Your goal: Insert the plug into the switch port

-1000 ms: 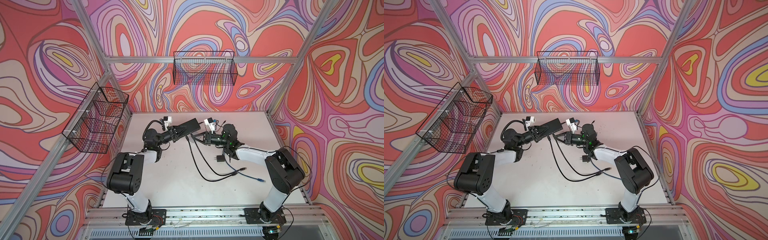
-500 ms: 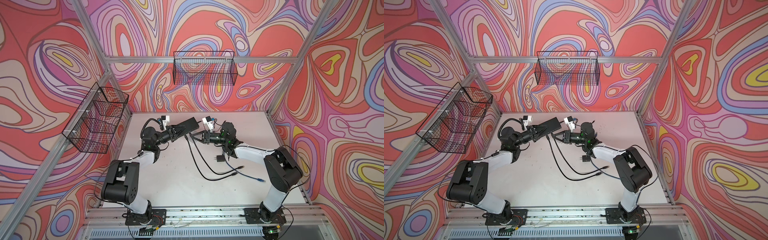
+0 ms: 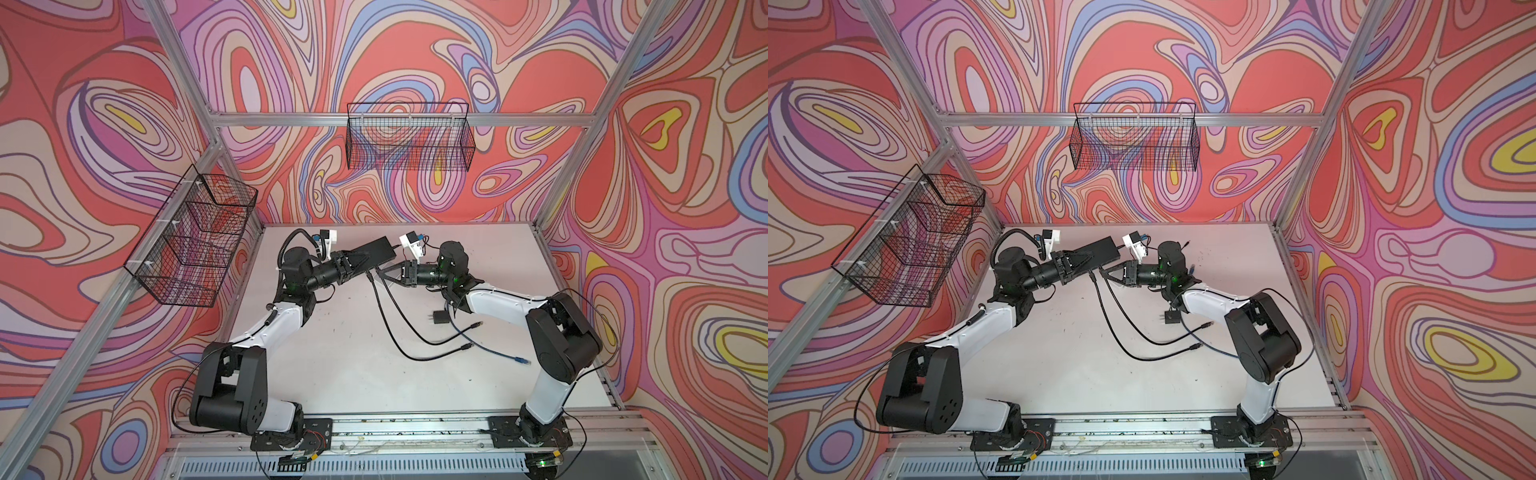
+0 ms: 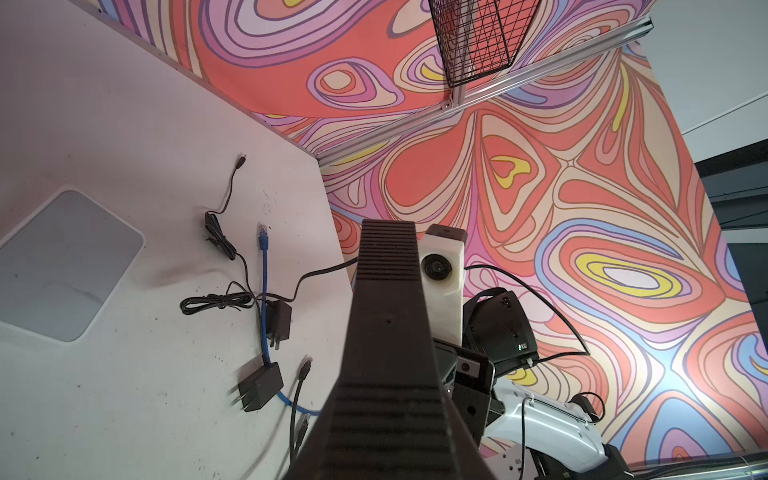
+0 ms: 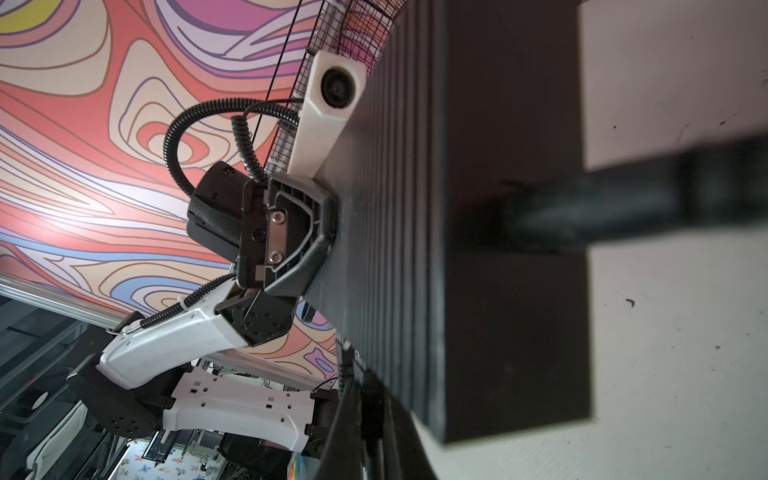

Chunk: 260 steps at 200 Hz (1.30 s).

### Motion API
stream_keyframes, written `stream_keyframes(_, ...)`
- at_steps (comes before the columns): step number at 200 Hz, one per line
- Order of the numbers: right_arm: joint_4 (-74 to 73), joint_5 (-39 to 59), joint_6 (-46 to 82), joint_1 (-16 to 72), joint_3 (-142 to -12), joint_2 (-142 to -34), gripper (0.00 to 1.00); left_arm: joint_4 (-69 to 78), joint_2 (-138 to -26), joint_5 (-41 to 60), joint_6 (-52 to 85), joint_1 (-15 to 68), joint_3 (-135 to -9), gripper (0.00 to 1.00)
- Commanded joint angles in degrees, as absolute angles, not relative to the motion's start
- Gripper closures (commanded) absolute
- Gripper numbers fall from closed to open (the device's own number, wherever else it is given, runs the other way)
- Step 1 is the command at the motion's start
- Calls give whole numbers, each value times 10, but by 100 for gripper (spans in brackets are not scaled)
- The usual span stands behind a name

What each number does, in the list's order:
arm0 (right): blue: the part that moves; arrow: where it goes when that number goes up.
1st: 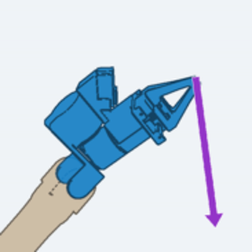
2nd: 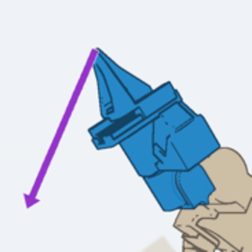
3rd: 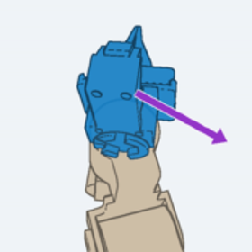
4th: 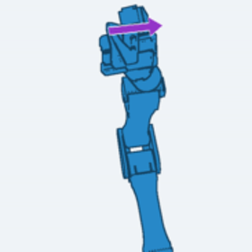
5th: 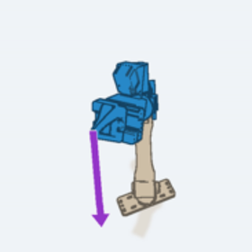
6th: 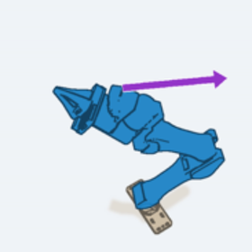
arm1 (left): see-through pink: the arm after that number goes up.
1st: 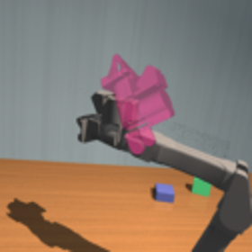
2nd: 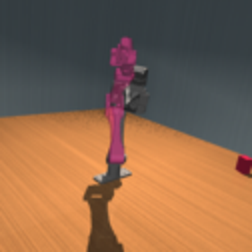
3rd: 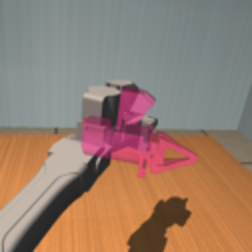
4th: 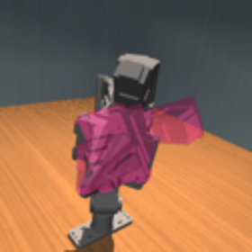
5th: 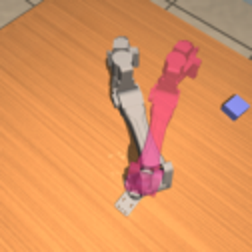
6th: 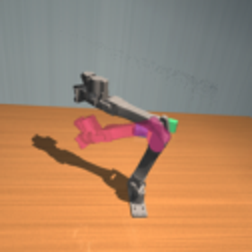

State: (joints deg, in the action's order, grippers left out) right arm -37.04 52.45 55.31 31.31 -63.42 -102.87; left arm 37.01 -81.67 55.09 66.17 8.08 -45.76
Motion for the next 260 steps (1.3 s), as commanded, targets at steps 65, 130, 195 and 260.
stream_keyframes(65,-503,395,543,307,-676,-1012,100,238,-792,724,625,122,-451,98)
stream_keyframes(130,-594,376,559,307,-684,-1035,100,273,-799,728,645,140,-422,98)
stream_keyframes(195,-534,381,558,310,-748,-1065,100,253,-800,732,629,159,-424,98)
stream_keyframes(260,-512,371,557,311,-753,-1076,100,257,-806,759,622,173,-419,98)
